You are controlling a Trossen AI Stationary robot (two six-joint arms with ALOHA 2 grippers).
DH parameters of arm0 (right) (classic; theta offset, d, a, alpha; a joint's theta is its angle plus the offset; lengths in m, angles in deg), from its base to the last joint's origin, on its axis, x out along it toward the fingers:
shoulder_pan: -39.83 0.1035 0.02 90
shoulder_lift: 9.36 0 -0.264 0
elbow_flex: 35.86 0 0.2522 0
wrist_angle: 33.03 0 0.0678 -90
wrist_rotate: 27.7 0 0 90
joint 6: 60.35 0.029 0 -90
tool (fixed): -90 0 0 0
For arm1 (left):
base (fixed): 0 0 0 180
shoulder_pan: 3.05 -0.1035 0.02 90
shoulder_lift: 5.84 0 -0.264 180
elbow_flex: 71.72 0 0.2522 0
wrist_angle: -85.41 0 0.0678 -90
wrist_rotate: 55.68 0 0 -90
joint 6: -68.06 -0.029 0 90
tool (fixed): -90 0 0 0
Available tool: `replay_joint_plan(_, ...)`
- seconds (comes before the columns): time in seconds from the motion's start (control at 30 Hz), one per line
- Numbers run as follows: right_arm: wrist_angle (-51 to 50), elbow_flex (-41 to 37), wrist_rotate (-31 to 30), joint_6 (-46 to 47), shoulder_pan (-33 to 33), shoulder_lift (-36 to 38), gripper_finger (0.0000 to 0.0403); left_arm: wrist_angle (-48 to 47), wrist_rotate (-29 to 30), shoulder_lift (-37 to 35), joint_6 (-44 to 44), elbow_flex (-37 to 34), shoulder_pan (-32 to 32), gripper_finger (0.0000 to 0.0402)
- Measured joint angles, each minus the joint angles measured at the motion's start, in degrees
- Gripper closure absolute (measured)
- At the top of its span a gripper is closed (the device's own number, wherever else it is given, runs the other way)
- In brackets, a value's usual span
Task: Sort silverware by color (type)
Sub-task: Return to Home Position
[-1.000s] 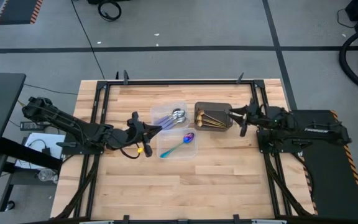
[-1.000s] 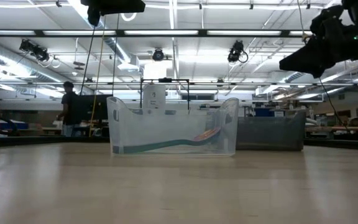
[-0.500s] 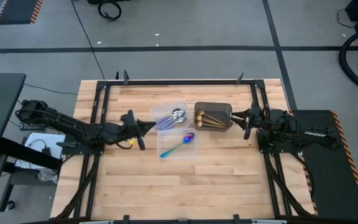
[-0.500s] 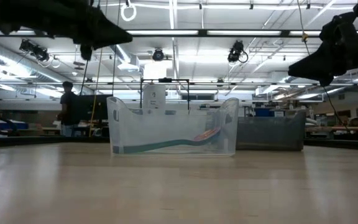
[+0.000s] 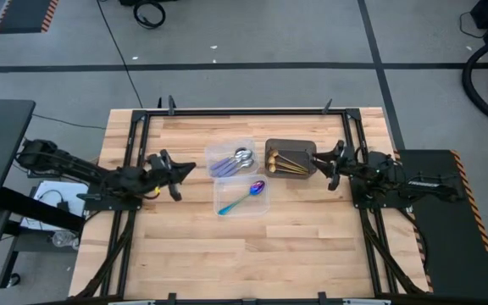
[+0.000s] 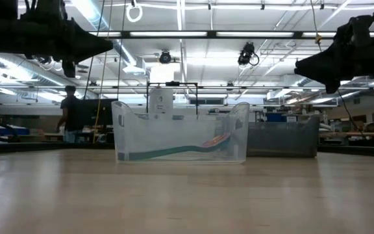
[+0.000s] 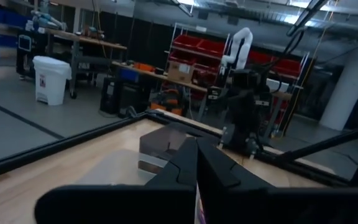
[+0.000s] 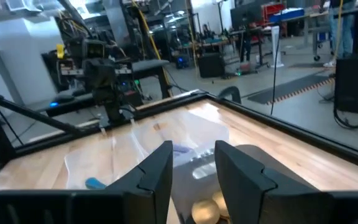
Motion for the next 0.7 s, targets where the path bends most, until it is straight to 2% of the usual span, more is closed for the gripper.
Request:
replay_joint_plan(0.17, -0.02, 0.01, 0.34, -0.63, 0.0, -0.4, 0.0273, -4.51, 0.02, -5.07, 0.17, -0.11, 0.0, 0.0393)
replay_joint_plan(0.7, -0.09, 0.02, 0.51, 0.58, 0.0, -1.46, 0.0273, -28.17, 0.44, -23.46, 1.37, -0.1, 0.04, 0.0393)
